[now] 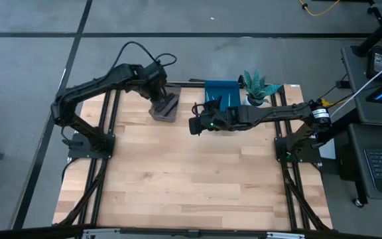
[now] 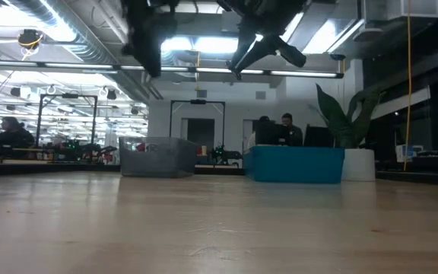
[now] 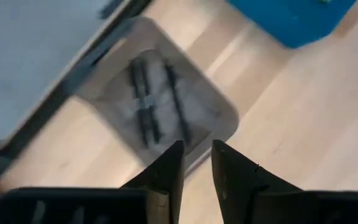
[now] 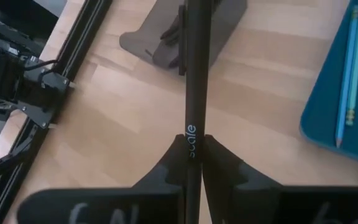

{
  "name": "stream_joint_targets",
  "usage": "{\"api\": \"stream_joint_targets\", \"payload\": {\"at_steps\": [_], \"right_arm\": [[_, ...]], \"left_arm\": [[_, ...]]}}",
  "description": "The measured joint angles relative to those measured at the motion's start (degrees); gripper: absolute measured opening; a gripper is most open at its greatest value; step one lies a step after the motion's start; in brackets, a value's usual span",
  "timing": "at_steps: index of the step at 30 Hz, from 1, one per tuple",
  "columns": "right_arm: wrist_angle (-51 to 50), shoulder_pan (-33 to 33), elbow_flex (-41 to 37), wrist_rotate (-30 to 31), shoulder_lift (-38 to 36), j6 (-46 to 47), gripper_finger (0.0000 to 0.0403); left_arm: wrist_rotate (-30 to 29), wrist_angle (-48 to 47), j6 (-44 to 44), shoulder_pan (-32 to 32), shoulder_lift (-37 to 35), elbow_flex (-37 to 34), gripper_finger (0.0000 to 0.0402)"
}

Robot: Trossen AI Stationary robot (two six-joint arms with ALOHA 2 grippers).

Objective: Sort pens & pencils
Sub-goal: Put the black pen into the gray bin

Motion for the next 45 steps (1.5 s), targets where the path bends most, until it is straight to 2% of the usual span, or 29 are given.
{"api": "stream_joint_targets", "payload": {"at_steps": [4,9,12,21,30,40,45], "right_arm": [[2.61,-1.35,-0.02,-1.40,0.00,-2.87,0.0027],[6.49,-3.15,-0.02,-3.03,0.00,-5.77,0.0027],[8.37,-4.13,-0.02,-4.23,0.00,-7.01,0.0027],[12.85,-6.85,-0.02,-6.72,0.00,-9.66,0.0027],[18.48,-8.45,0.00,-8.53,0.00,-10.96,0.0027],[21.42,-8.45,0.00,-8.57,-0.04,-11.34,0.0027],[22.07,-8.45,0.00,-8.58,-0.04,-11.35,0.0027]], "left_arm": [[10.13,9.32,2.09,3.49,0.04,-7.38,0.0083],[22.55,17.84,2.87,7.60,0.04,-13.18,0.0086],[30.84,20.66,1.85,9.82,0.02,-14.55,0.0082],[48.42,26.02,-0.43,14.56,-3.61,-14.75,0.0078],[58.89,29.91,-2.10,15.63,-6.13,-14.72,0.0097],[61.37,35.77,-4.68,13.67,-6.13,-14.72,0.0102],[60.20,37.93,-5.22,12.12,-6.13,-14.72,0.0102]]}}
